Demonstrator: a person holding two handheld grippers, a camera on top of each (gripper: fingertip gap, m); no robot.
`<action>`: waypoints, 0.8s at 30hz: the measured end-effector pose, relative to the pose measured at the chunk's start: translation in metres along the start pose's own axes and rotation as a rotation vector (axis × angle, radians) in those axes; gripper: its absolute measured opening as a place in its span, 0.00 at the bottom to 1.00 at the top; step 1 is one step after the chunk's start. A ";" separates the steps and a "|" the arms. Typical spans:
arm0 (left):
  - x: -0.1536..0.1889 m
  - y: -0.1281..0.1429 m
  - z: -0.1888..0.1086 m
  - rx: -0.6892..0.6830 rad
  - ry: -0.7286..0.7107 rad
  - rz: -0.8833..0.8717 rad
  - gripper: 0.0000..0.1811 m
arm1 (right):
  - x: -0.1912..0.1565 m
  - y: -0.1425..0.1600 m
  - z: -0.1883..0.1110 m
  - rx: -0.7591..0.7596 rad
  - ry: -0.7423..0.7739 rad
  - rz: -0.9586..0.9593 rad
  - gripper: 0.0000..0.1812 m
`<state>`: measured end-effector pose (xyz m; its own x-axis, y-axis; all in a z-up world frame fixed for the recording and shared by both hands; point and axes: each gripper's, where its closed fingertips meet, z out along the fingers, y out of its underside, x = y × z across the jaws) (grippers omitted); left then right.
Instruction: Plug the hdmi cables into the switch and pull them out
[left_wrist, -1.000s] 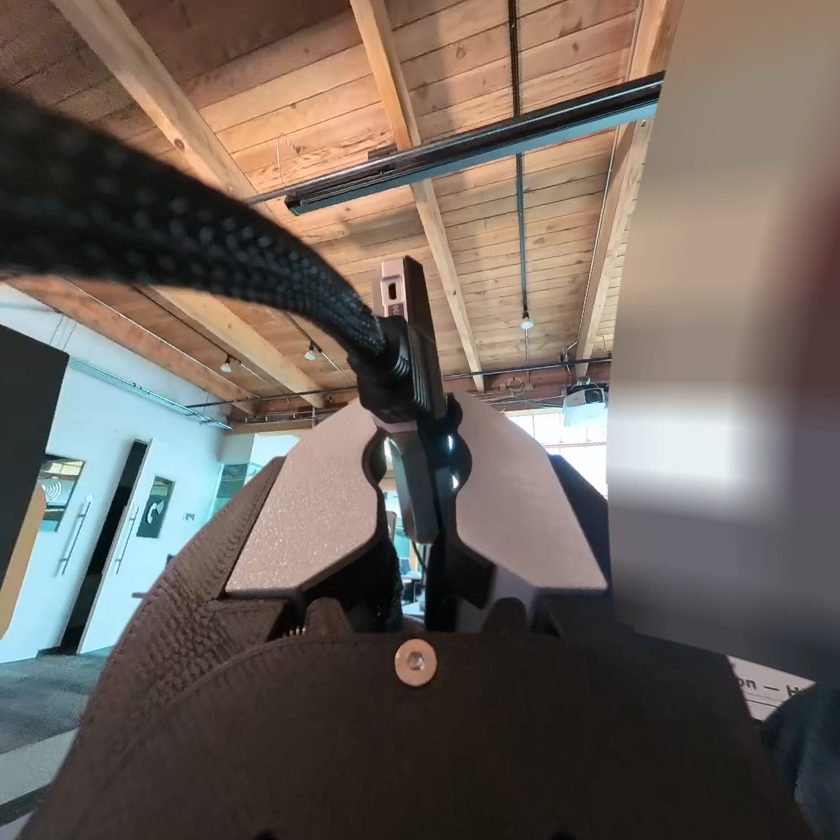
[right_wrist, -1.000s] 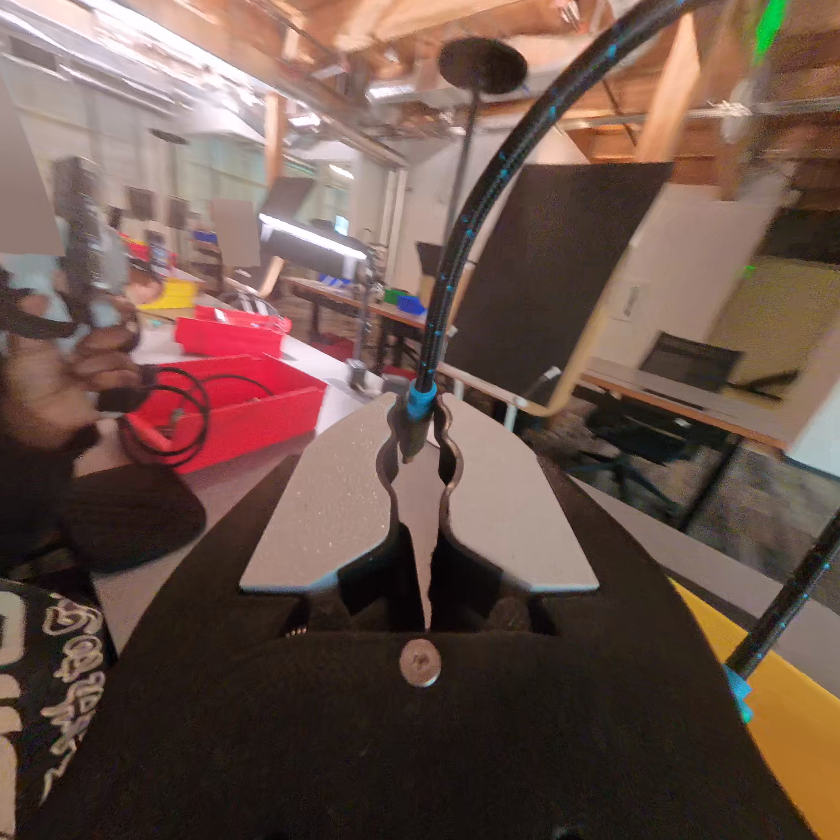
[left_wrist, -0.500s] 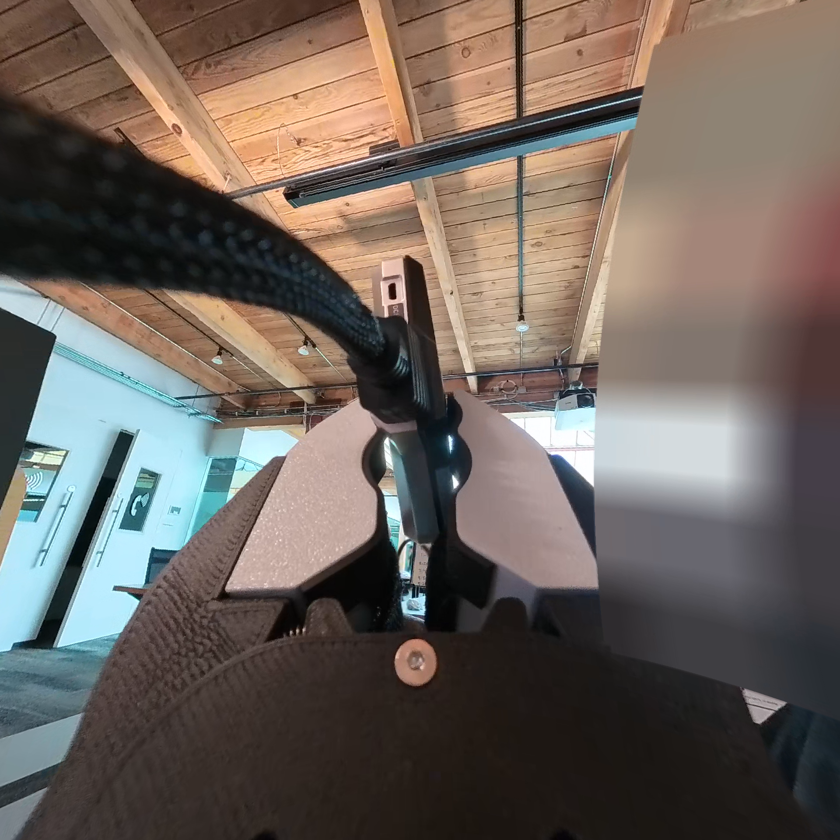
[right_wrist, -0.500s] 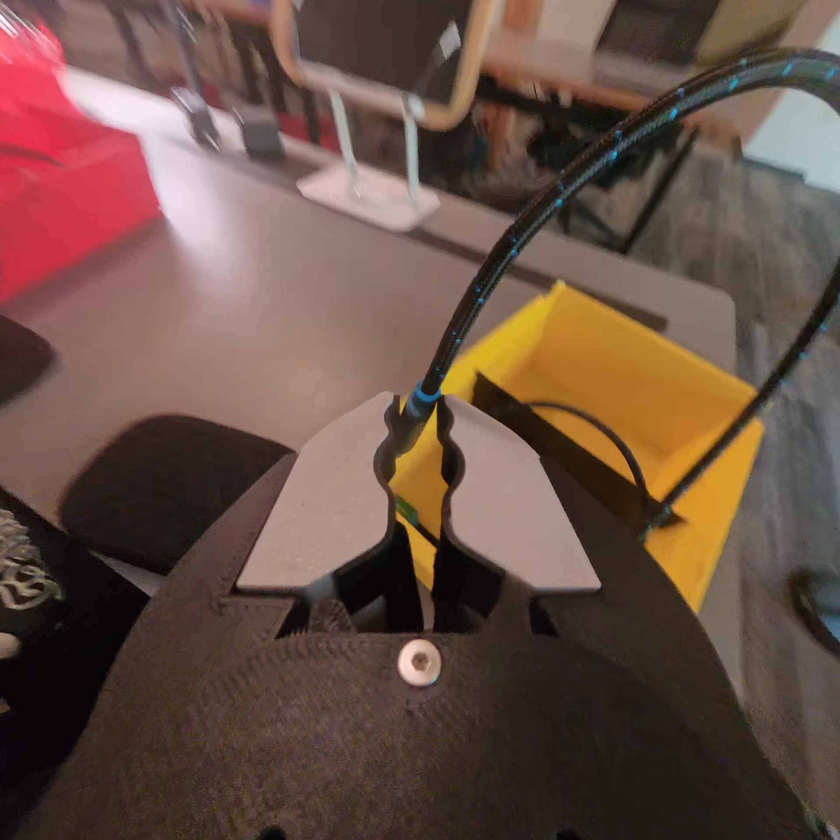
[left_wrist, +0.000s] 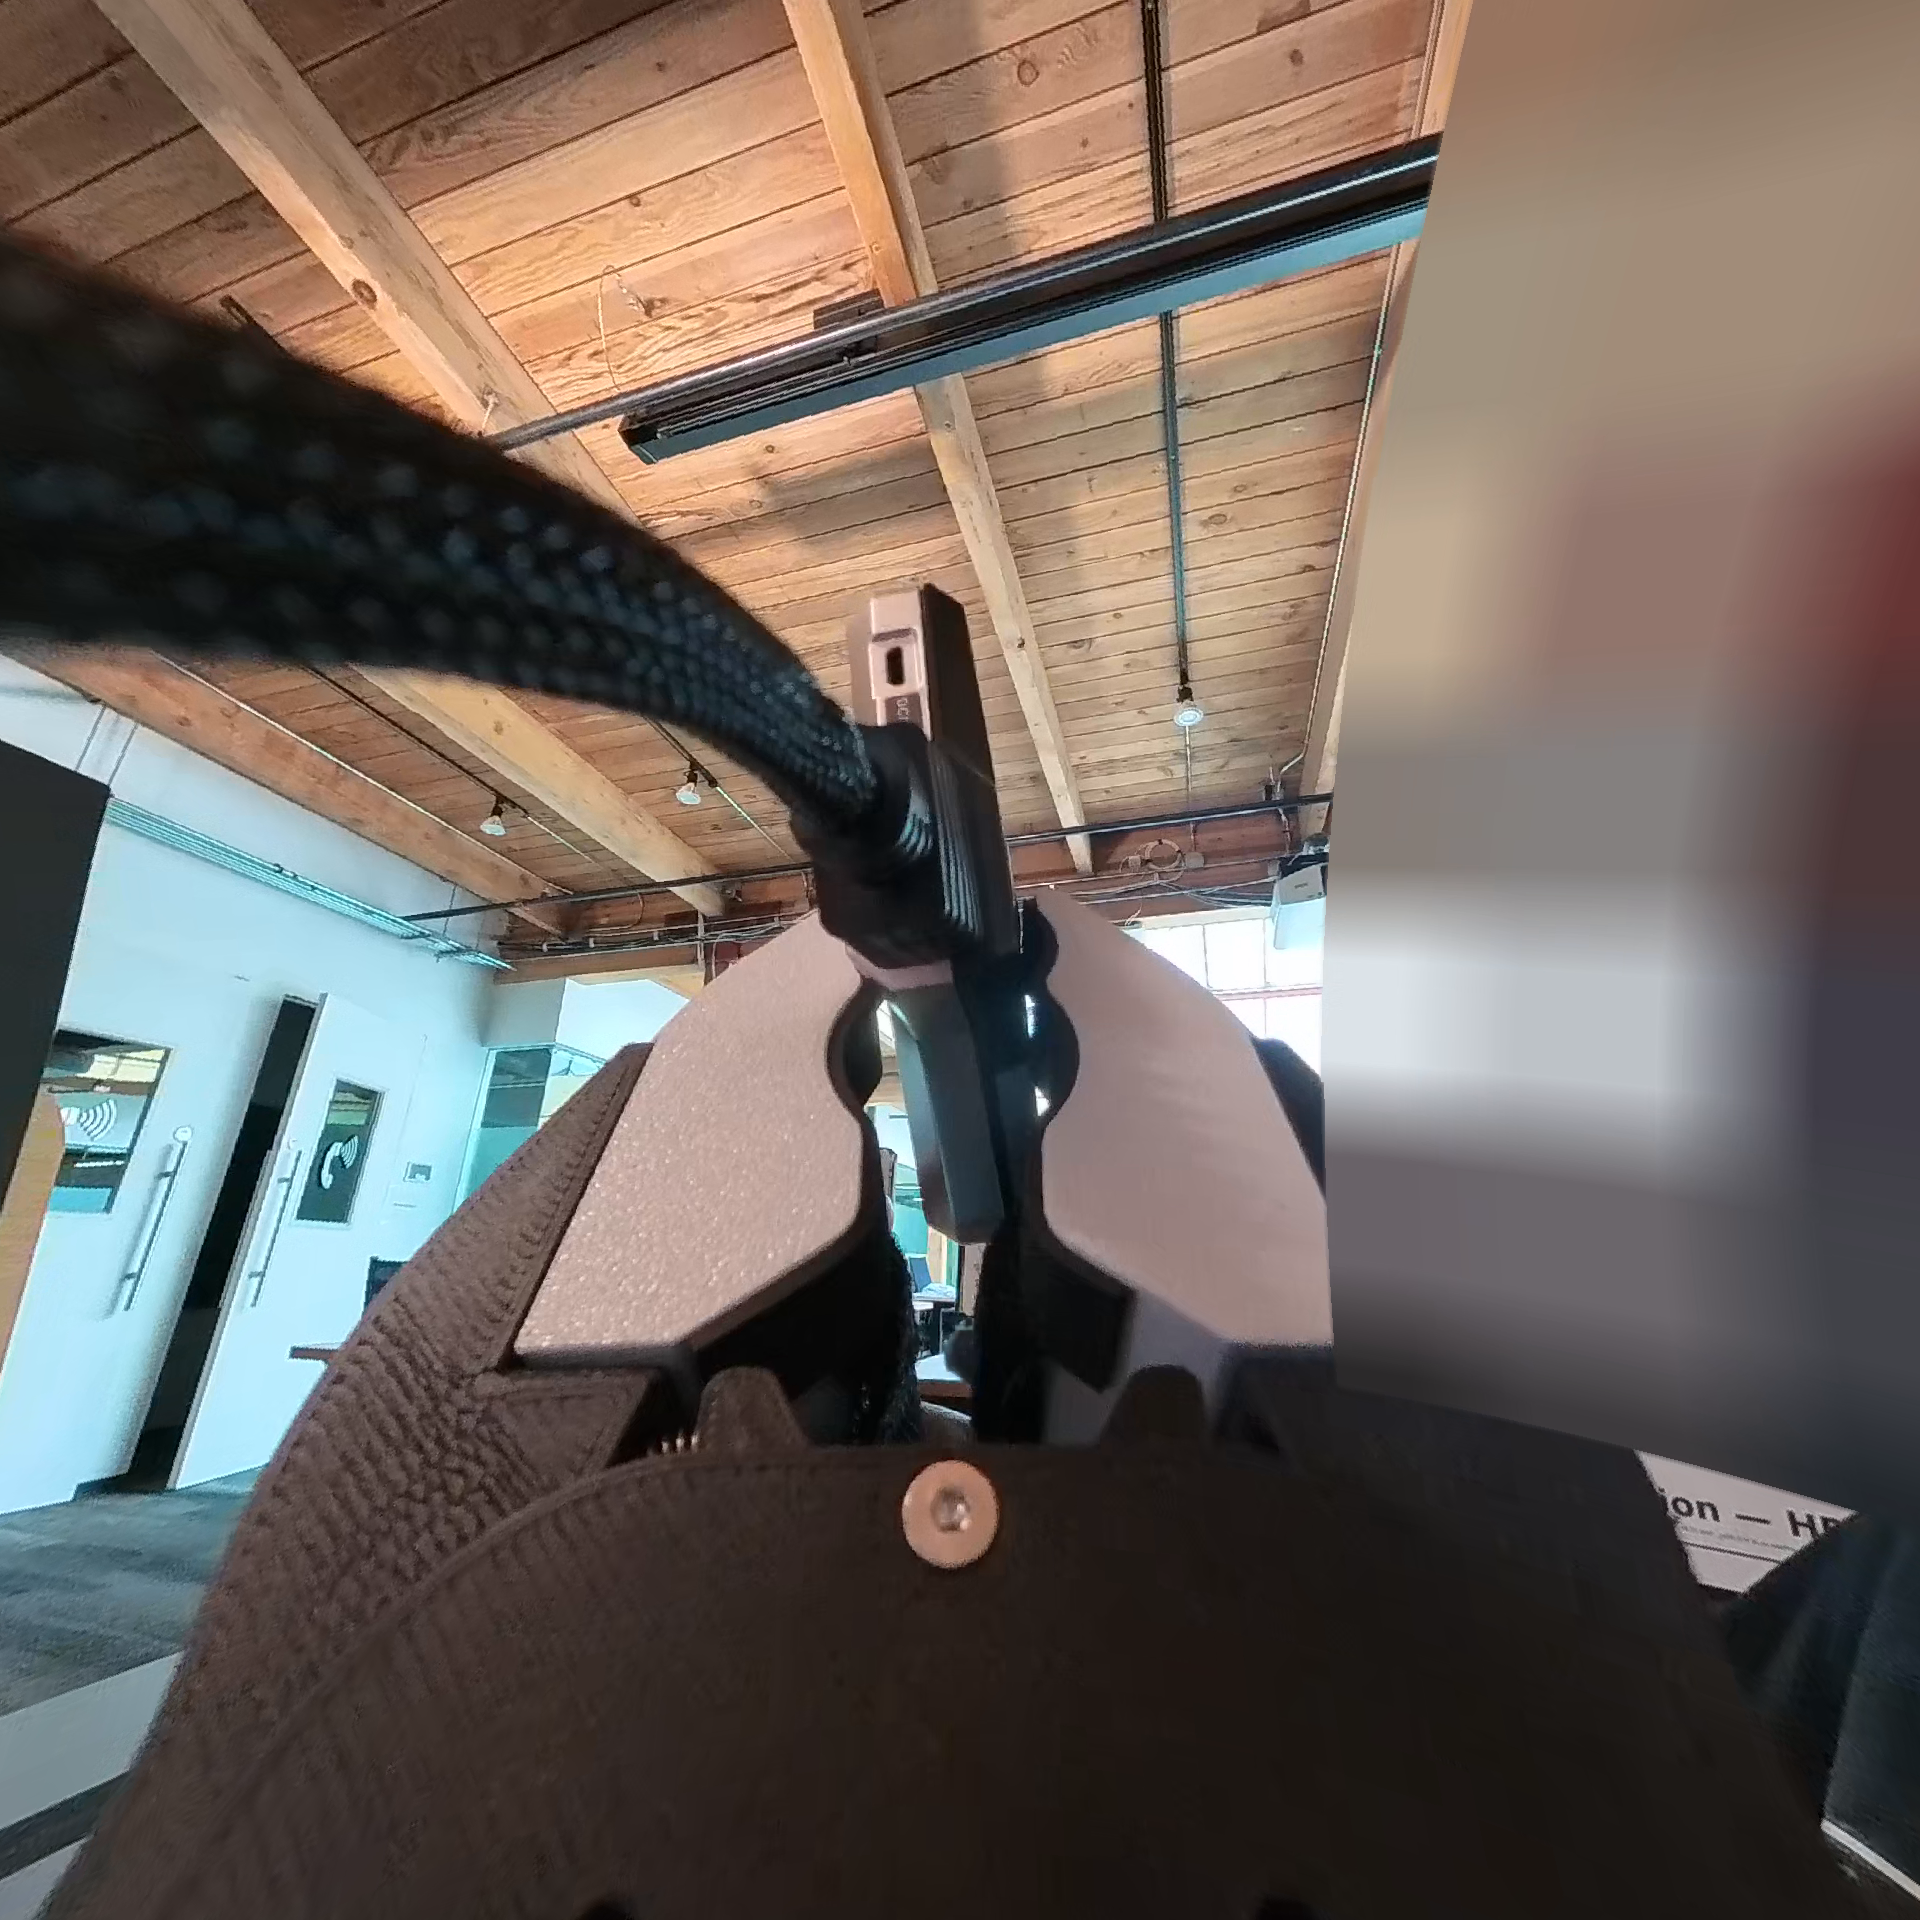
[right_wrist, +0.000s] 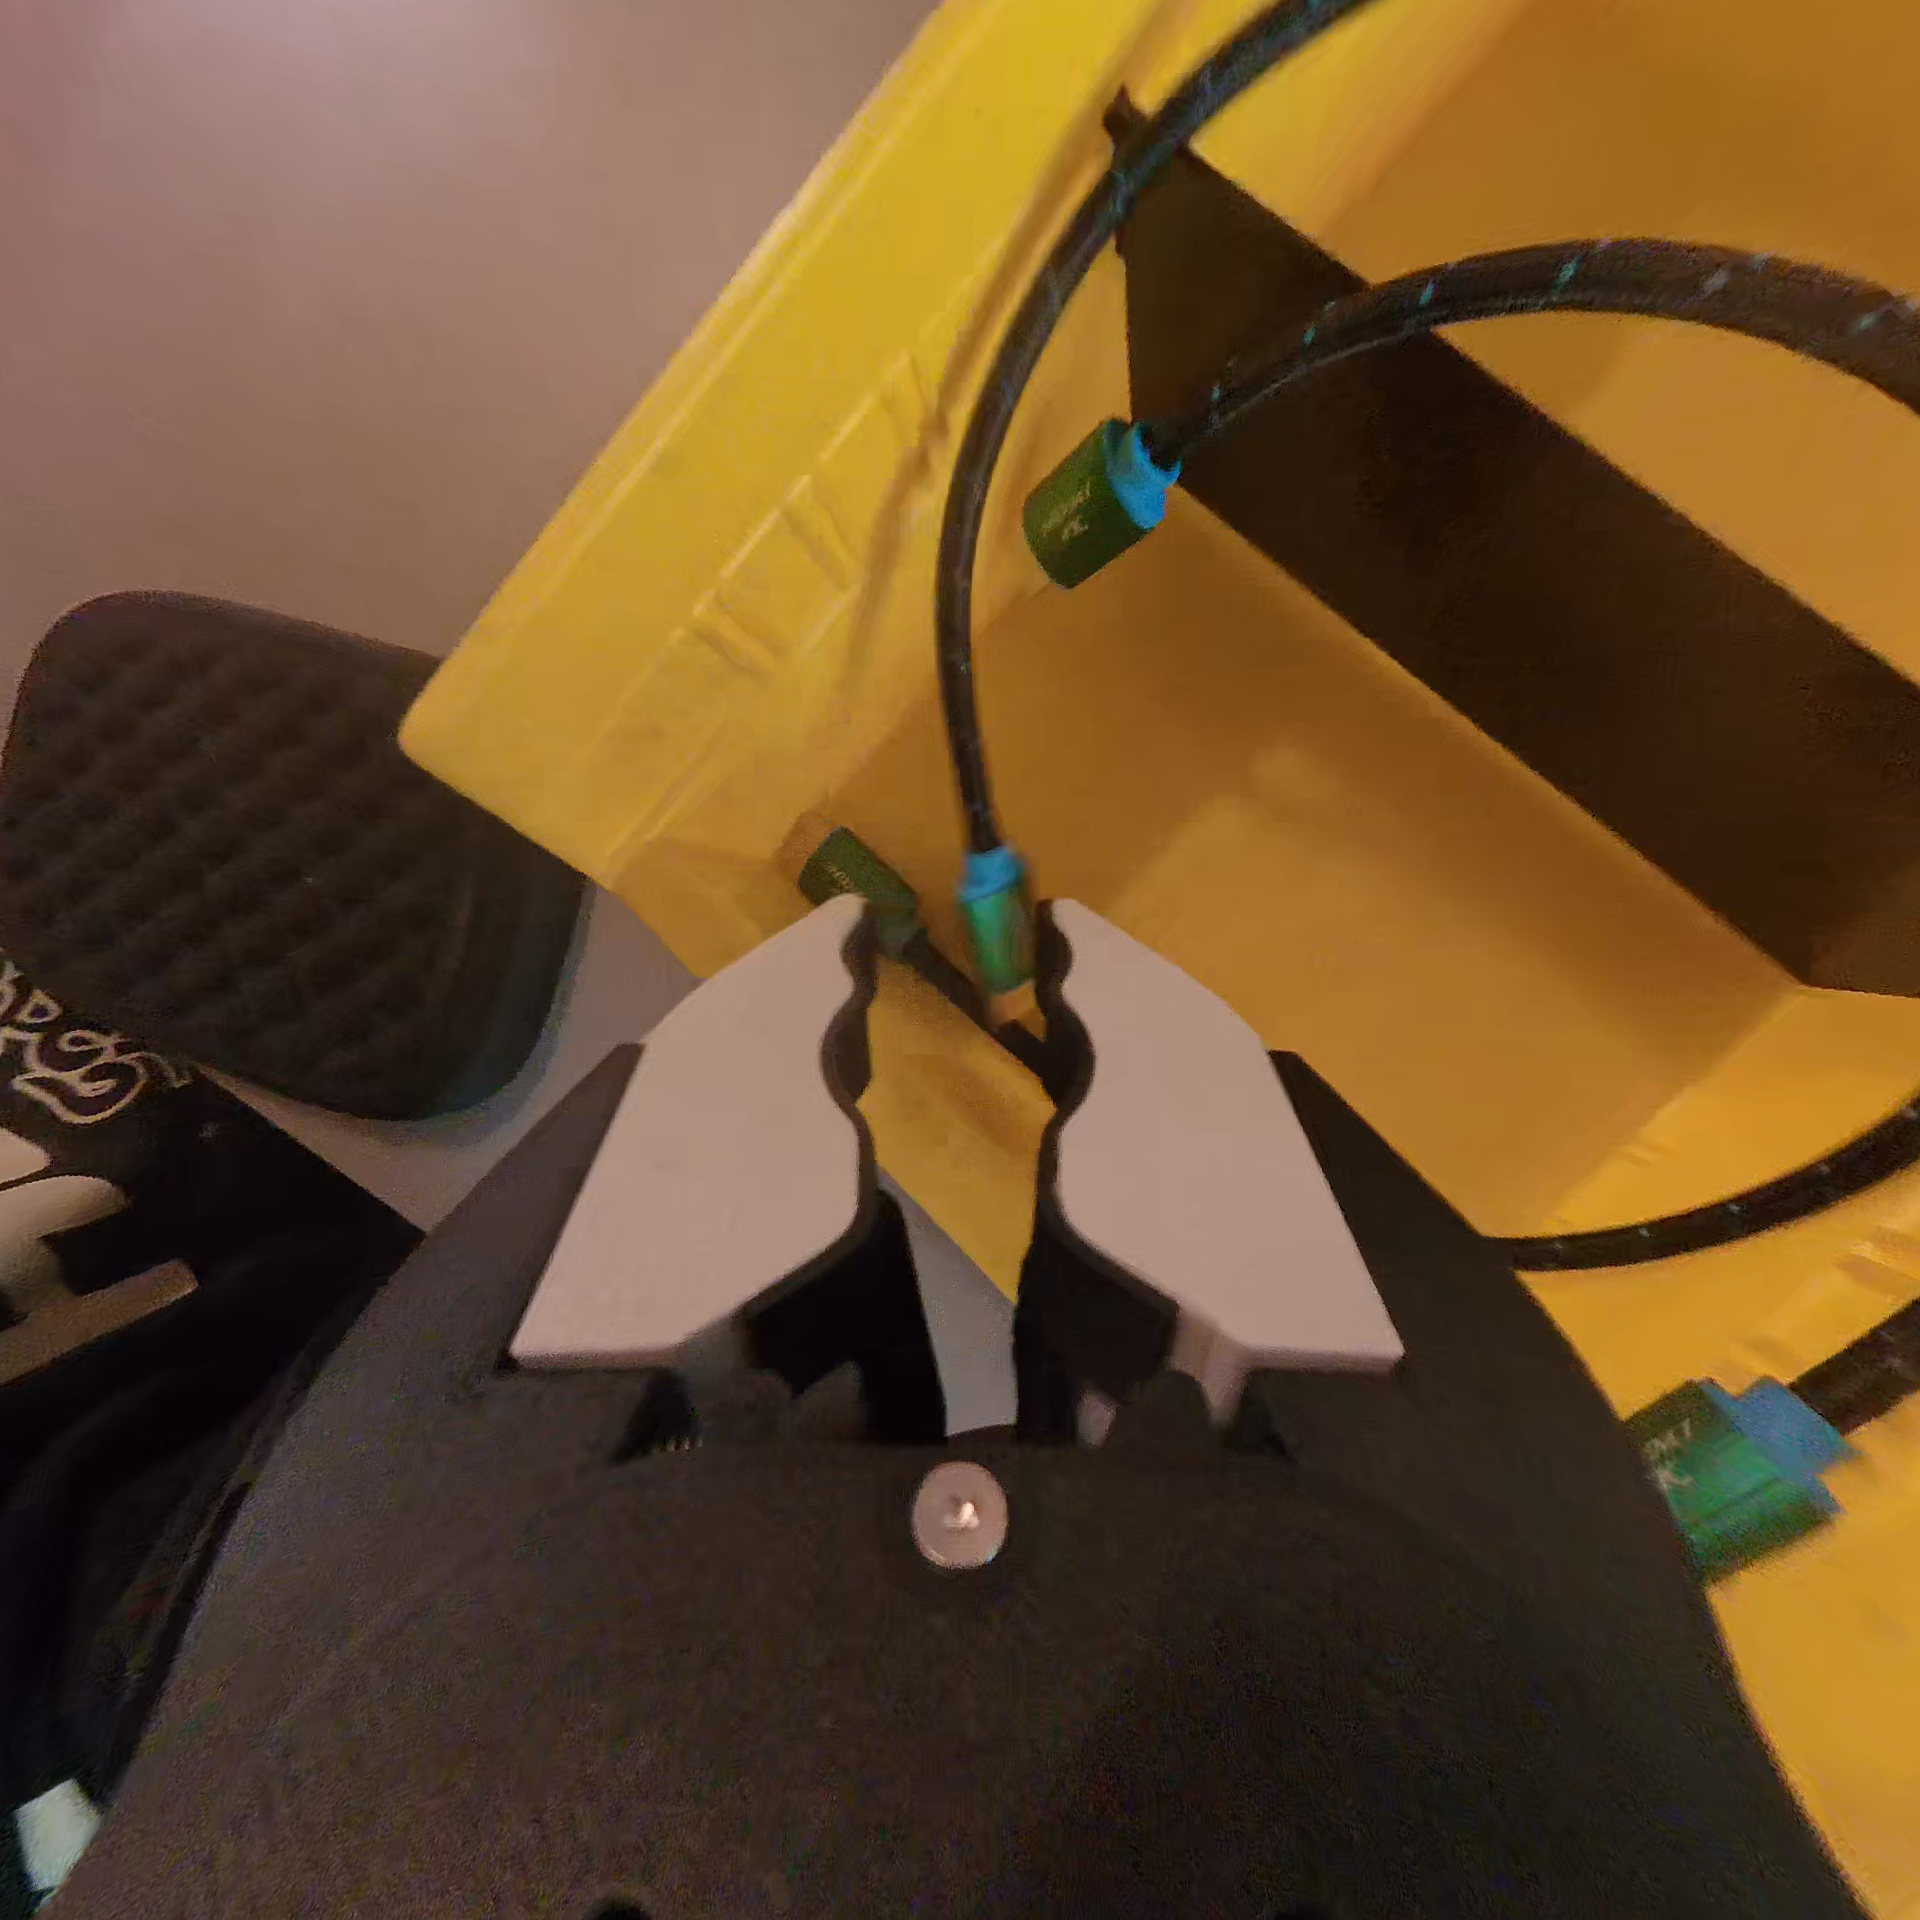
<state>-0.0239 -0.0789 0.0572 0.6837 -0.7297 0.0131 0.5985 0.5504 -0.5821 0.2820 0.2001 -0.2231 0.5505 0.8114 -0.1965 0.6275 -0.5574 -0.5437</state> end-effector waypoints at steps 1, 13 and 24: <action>0.000 0.000 0.000 0.000 0.001 -0.001 0.13 | -0.001 0.000 0.001 -0.003 -0.014 0.006 0.20; 0.001 -0.002 -0.003 -0.001 0.001 -0.004 0.13 | 0.091 -0.046 -0.093 0.560 0.577 0.160 0.17; -0.007 0.002 0.000 -0.015 -0.002 -0.020 0.13 | 0.119 -0.001 -0.062 0.159 0.732 0.163 0.13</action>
<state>-0.0275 -0.0729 0.0561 0.6726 -0.7395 0.0266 0.6058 0.5296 -0.5937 0.3807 0.2868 -0.1954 0.8884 0.3669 0.2757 0.4506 -0.5830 -0.6760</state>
